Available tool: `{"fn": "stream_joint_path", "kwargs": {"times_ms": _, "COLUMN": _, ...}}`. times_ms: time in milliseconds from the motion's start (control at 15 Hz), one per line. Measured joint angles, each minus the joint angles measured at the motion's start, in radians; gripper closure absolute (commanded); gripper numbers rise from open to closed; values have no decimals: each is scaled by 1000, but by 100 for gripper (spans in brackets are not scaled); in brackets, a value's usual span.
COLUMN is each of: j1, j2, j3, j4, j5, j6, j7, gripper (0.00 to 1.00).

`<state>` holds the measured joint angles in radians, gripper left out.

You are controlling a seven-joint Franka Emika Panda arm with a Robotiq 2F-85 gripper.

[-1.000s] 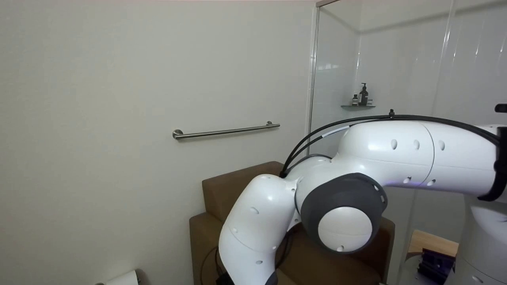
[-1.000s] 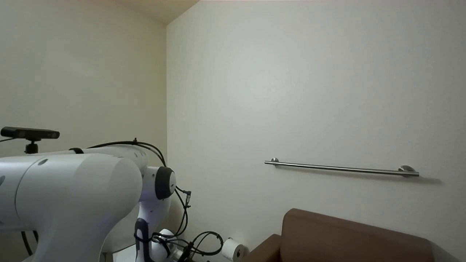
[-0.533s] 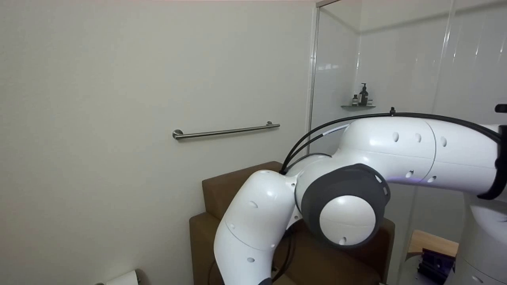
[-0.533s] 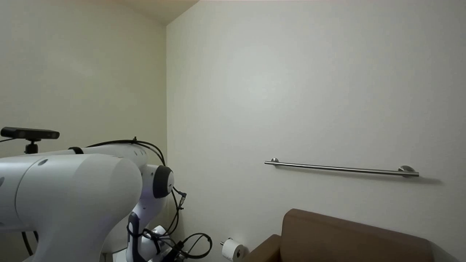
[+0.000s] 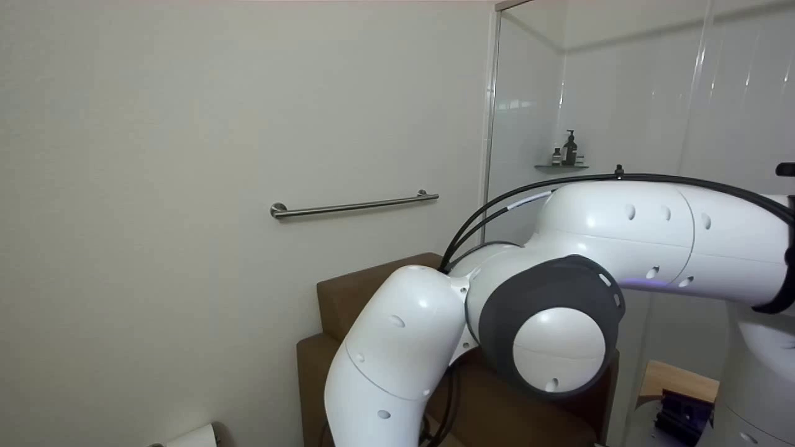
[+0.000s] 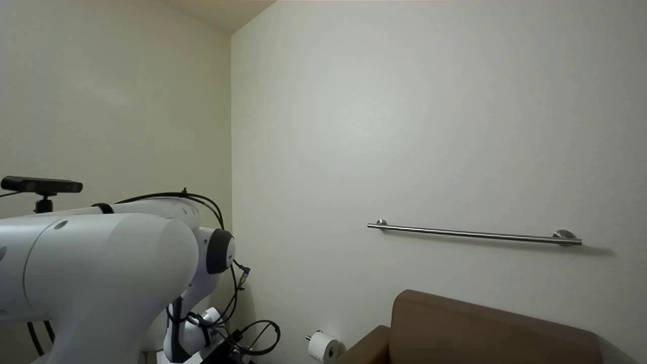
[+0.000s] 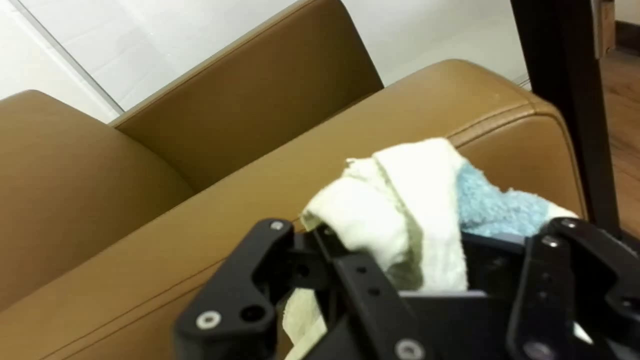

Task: Use the cloth to wipe the side of the couch

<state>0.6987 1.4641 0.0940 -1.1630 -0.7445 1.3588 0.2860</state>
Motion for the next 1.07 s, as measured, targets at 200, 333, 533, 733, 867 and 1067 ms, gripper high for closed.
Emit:
{"fn": "stream_joint_path", "kwargs": {"times_ms": 200, "j1": 31, "j2": -1, "j3": -55, "j4": 102, "j5": -1, "j6": 0, "j7": 19, "gripper": 95}}
{"fn": "stream_joint_path", "kwargs": {"times_ms": 333, "j1": 39, "j2": -2, "j3": -89, "j4": 176, "j5": -1, "j6": 2, "j7": 44, "gripper": 95}}
{"fn": "stream_joint_path", "kwargs": {"times_ms": 533, "j1": 40, "j2": -1, "j3": -139, "j4": 235, "j5": -1, "j6": 17, "j7": 125, "gripper": 95}}
{"fn": "stream_joint_path", "kwargs": {"times_ms": 733, "j1": 42, "j2": 8, "j3": -184, "j4": 221, "j5": -13, "j6": 41, "j7": 247, "gripper": 94}}
{"fn": "stream_joint_path", "kwargs": {"times_ms": 867, "j1": 50, "j2": 18, "j3": -209, "j4": 182, "j5": -37, "j6": 43, "j7": 320, "gripper": 94}}
{"fn": "stream_joint_path", "kwargs": {"times_ms": 1067, "j1": 65, "j2": 32, "j3": -223, "j4": 96, "j5": -95, "j6": 29, "j7": 399, "gripper": 94}}
